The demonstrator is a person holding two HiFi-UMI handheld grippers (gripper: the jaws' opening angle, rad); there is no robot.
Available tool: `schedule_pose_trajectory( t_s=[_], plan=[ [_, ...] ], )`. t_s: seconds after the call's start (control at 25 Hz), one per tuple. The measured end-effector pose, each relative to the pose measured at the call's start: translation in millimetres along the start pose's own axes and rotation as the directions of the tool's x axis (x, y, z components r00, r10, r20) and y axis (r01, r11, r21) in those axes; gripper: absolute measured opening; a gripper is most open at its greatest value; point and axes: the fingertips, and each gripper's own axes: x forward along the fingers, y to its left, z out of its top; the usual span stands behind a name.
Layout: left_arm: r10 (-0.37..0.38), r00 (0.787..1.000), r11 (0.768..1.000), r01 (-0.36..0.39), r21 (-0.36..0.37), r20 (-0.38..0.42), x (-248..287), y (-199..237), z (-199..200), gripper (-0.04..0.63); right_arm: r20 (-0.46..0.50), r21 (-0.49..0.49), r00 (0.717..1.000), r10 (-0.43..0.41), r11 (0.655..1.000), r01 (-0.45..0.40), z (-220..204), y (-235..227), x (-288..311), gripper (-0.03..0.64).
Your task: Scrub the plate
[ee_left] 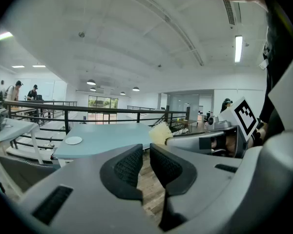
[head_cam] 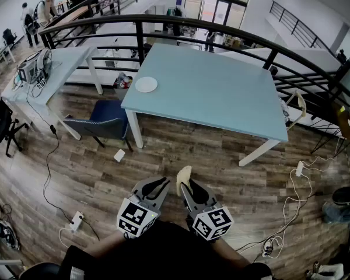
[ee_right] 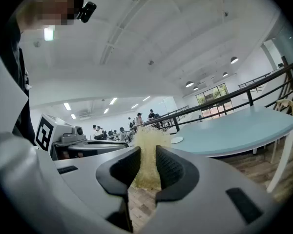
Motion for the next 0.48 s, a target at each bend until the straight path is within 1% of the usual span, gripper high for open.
schedule_pose_trajectory(
  t_s=[0.12,0.24,0.48],
  plan=[
    [0.000,1.000,1.000,0.000,0.001,0.003,-5,-8,1,0.057,0.005,-0.007,1.000,0.000,1.000,0.000,1,4,-9,0.104],
    [-0.001,1.000,1.000,0.001,-0.023,-0.001,-10,-11,-5,0.057,0.000,0.007,1.000,-0.003,1.000,0.003,-4,6,-15,0.104],
    [0.022,1.000,0.996,-0.023,-0.089,-0.015,-11,14,-14,0.057,-0.034,0.033,0.999,-0.002,0.999,0.003,-12,4,3,0.104]
  ],
)
